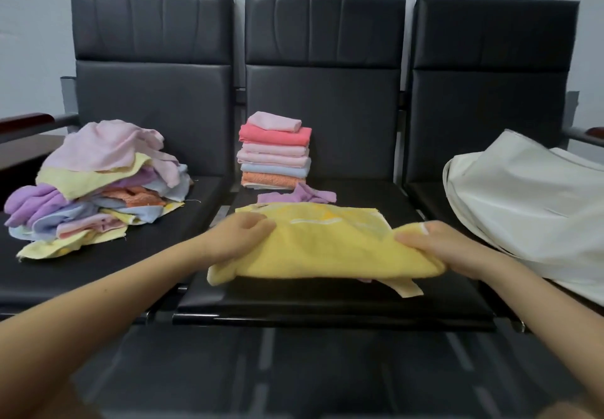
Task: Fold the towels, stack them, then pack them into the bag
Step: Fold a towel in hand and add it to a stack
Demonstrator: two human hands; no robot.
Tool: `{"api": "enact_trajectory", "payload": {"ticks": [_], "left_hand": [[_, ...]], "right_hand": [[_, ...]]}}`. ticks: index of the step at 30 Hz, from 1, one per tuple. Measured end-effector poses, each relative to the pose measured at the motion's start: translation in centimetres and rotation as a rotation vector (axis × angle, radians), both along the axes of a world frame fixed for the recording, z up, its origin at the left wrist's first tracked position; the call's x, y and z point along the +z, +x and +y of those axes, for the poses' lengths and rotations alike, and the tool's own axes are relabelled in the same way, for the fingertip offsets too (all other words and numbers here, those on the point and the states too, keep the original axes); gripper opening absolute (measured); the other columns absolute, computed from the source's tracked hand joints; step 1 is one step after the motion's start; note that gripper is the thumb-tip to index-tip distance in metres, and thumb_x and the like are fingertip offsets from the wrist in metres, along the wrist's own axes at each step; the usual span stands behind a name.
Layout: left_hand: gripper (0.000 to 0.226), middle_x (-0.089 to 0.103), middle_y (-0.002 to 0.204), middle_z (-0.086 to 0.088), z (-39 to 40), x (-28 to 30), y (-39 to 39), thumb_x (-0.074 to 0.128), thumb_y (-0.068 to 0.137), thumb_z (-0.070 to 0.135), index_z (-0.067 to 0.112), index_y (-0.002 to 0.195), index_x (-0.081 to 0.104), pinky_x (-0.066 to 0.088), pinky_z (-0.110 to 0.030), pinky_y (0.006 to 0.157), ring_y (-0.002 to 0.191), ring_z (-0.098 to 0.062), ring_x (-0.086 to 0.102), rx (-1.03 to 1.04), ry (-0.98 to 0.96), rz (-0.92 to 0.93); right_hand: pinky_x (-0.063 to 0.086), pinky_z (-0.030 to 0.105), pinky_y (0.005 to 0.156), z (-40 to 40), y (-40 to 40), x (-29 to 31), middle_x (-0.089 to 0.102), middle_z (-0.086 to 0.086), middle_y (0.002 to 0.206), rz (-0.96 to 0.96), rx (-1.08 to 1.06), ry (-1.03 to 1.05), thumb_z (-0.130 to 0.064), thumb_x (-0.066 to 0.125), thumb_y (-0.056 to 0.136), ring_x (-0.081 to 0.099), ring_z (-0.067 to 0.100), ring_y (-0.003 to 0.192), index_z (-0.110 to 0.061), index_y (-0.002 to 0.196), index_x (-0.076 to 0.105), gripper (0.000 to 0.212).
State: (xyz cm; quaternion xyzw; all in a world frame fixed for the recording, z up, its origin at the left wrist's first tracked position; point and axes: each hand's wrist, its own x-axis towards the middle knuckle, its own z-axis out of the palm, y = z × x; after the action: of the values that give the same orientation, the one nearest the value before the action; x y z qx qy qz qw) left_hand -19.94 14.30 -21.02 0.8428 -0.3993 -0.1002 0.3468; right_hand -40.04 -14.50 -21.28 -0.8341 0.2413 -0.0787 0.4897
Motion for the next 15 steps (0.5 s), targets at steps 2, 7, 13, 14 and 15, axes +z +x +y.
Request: {"api": "enact_trajectory", "payload": {"ticks": [2, 7, 13, 14, 15], "left_hand": [[0.040, 0.048, 0.067, 0.011, 0.1, -0.9, -0.6, 0.043, 0.101, 0.039, 0.020, 0.067, 0.050, 0.038, -0.025, 0.067, 0.067, -0.006, 0.046, -0.069, 0.156, -0.012], [0.039, 0.046, 0.065, 0.010, 0.4, -1.6, 0.7, 0.044, 0.101, 0.037, 0.019, 0.067, 0.048, 0.037, -0.026, 0.065, 0.065, -0.007, 0.045, -0.061, 0.142, -0.038], [0.026, 0.058, 0.076, 0.005, -0.8, -0.6, 4.4, 0.046, 0.101, 0.027, 0.010, 0.091, 0.063, 0.042, -0.022, 0.065, 0.070, -0.007, 0.052, 0.040, 0.065, -0.094], [0.026, 0.061, 0.080, 0.002, -1.3, -0.4, 5.2, 0.046, 0.100, 0.025, 0.008, 0.093, 0.063, 0.043, -0.025, 0.069, 0.074, -0.011, 0.055, 0.073, 0.060, -0.136], [0.024, 0.063, 0.084, 0.000, -1.7, -0.4, 6.0, 0.046, 0.099, 0.024, 0.008, 0.093, 0.063, 0.044, -0.029, 0.073, 0.080, -0.015, 0.058, 0.107, 0.059, -0.174]], "right_hand": [[0.052, 0.026, 0.072, 0.1, -0.5, -0.8, 0.074, 0.005, 0.095, 0.104, 0.031, -0.022, -0.029, 0.065, 0.092, 0.070, 0.016, 0.087, -0.011, 0.100, 0.069, 0.021], [0.050, 0.032, 0.083, -0.6, 0.1, -1.0, 0.070, 0.003, 0.104, -0.010, -0.085, -0.014, -0.031, 0.063, 0.092, 0.065, 0.017, 0.098, -0.014, 0.106, 0.067, 0.022], [0.039, 0.033, 0.086, -1.0, 4.0, 0.2, 0.054, -0.008, 0.092, -0.167, -0.225, -0.024, -0.033, 0.057, 0.096, 0.050, 0.015, 0.097, -0.021, 0.104, 0.051, 0.015], [0.038, 0.032, 0.084, -0.9, 4.9, 0.4, 0.051, -0.008, 0.090, -0.176, -0.244, -0.055, -0.033, 0.055, 0.097, 0.049, 0.016, 0.097, -0.022, 0.104, 0.049, 0.014], [0.038, 0.033, 0.082, -0.9, 5.9, 0.4, 0.053, -0.006, 0.090, -0.179, -0.262, -0.089, -0.033, 0.053, 0.098, 0.050, 0.017, 0.097, -0.020, 0.102, 0.050, 0.013]]}}
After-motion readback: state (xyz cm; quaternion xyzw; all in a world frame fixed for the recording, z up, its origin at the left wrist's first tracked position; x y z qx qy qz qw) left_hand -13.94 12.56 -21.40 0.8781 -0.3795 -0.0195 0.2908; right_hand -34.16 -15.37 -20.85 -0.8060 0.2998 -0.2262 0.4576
